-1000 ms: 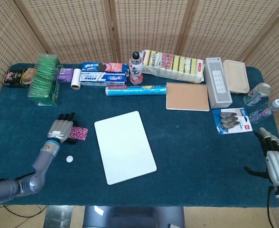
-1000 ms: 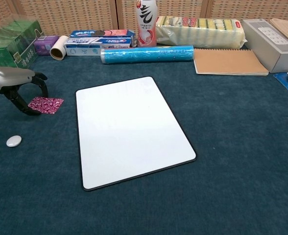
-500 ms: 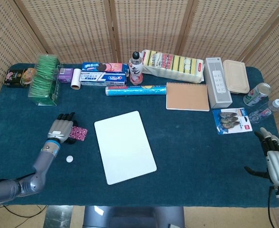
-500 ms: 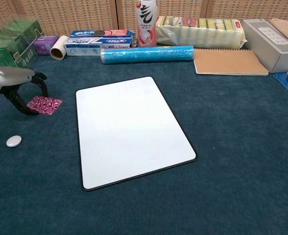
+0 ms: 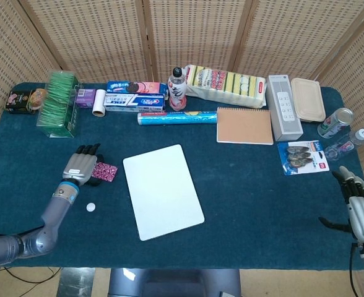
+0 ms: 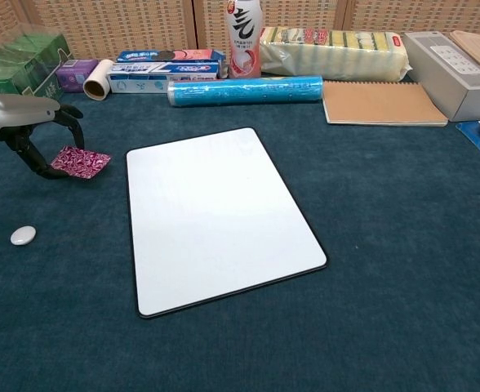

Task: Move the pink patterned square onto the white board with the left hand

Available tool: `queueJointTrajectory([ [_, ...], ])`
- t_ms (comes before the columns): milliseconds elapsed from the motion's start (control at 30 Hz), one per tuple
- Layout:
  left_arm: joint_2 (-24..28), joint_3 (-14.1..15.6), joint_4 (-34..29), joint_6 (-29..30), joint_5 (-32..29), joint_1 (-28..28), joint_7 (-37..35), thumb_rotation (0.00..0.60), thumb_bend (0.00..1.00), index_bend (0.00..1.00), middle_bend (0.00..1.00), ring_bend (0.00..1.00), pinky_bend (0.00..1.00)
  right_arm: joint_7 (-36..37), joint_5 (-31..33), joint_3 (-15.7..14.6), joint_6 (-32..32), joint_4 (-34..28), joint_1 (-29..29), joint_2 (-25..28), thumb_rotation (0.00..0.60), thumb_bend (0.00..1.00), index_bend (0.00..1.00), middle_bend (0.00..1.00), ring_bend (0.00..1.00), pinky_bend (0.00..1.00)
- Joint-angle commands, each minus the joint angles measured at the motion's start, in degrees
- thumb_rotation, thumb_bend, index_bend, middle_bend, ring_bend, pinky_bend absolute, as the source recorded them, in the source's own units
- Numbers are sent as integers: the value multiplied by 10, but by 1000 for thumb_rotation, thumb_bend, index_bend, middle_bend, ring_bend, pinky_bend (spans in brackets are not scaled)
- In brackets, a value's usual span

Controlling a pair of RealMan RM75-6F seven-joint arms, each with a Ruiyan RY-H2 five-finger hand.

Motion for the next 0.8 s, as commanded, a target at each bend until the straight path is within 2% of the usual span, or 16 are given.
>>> queueJointTrajectory([
  [33, 7, -7, -20, 10, -7, -9, 11, 600, 260, 540, 0, 0, 15, 1, 0, 0, -1, 0, 0, 0, 600, 0, 22, 0, 0, 0],
  [300, 8, -25, -86, 51, -41, -47, 74, 600, 260, 540, 0, 0, 15, 5, 1, 0, -3, 0, 1, 2, 600, 0, 22, 0, 0, 0],
  [433, -14, -39, -110, 74, -76, -80, 118, 600, 260, 540, 0, 0, 15, 10, 1, 0, -4, 1, 1, 4, 600, 0, 21, 0, 0, 0],
  [800, -101, -65, -89, 106, -163, -150, 190, 600, 257, 540, 0, 0, 15, 22, 0, 0, -7, 3, 1, 8, 600, 0, 21, 0, 0, 0],
])
